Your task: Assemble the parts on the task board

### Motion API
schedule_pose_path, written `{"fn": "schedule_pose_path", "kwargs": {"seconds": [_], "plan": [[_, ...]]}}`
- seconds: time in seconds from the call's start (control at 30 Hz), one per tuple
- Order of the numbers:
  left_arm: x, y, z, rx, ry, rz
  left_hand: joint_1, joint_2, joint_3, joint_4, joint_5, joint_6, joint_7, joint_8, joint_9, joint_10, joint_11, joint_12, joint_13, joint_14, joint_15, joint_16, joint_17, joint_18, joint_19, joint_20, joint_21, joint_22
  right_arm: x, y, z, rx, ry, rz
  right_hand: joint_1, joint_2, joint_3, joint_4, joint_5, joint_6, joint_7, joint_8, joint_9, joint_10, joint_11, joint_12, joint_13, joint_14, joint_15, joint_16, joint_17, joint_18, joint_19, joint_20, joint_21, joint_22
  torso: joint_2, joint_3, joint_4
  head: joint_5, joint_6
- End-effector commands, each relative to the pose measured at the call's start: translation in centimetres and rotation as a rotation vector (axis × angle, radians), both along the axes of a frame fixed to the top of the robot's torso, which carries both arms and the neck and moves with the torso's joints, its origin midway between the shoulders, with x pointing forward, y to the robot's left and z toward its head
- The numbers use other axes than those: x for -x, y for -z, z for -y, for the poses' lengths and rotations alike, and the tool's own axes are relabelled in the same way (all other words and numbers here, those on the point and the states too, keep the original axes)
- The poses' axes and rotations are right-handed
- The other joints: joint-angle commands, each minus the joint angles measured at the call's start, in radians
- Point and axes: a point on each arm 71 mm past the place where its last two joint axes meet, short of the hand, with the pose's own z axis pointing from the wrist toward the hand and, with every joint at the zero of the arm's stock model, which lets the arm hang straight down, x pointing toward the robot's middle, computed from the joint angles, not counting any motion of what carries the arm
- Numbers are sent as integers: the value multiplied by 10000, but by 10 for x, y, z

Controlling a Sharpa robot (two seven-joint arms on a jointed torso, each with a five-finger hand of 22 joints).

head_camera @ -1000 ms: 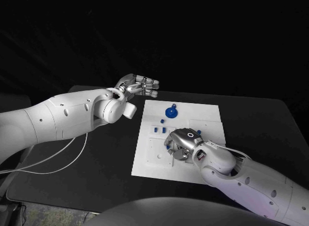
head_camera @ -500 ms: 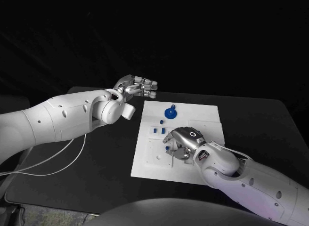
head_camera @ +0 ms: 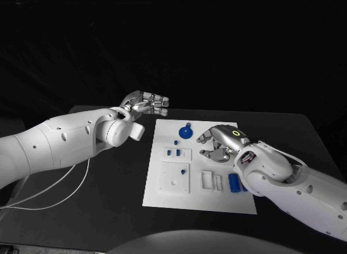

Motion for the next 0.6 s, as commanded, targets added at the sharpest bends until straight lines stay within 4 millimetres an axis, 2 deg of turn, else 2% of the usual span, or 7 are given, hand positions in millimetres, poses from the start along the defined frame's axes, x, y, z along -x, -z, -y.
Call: {"fn": "schedule_pose_path", "kwargs": {"seconds": [0.03, 0.1, 0.27, 0.43, 0.6], "plan": [[0, 0, 1, 85, 126, 69, 5, -48, -21, 56, -63, -8, 9, -19, -1, -29, -8, 42, 10, -61, -25, -25, 1, -44, 38, 43, -34, 9, -5, 1, 12, 327, 194, -472, 26, -18, -439, 74, -88, -141, -12, 10, -6, -125, 22, 27, 18, -24, 16, -71, -39, -61, 203, 14, -122, -108, -36, 2, -25, -69, 48], [0, 0, 0, 78, 112, 62, 5, -48, -21, 56, -63, -8, 9, -19, -1, -29, -8, 42, 10, -61, -25, -25, 1, -44, 38, 43, -34, 9, -8, 1, 20, 503, 329, -527, 38, -38, -818, 154, -71, -182, -60, 16, -6, -206, 32, 30, 21, -18, 12, -79, -38, -96, 289, 13, -217, -219, -34, 21, -23, -67, 71], [-1, 2, -2, 54, 63, 49, 5, -48, -21, 56, -63, -8, 9, -19, -1, -29, -8, 42, 10, -61, -25, -25, 1, -44, 38, 43, -34, 9, -15, 5, 32, 890, 558, -719, 319, 131, -1767, 375, -136, -332, -125, 17, -6, -353, 65, 30, 24, -51, 30, -139, -62, -153, 394, 31, -425, -604, -57, 51, -41, -25, 62], [-1, 3, -2, 49, 56, 40, 5, -48, -21, 56, -63, -8, 9, -19, -1, -29, -8, 42, 10, -61, -25, -25, 1, -44, 38, 43, -34, 9, -18, 11, 34, 1137, 609, -791, 477, 141, -1778, 378, -262, -376, -138, 13, -9, -502, 101, 29, 17, -25, 87, -243, -167, -78, 382, 111, -419, -778, -37, 45, -44, -37, 68], [-1, 3, -2, 47, 59, 29, 5, -48, -21, 56, -63, -8, 9, -19, -1, -29, -8, 42, 10, -61, -25, -25, 1, -44, 38, 43, -34, 9, -19, 20, 35, 1479, 625, -1101, 437, 138, -1680, 371, -221, -383, -103, 14, -9, -414, 85, 30, 17, -10, 88, -237, -194, -35, 371, 140, -355, -832, -35, 42, -16, -52, 33]]}}
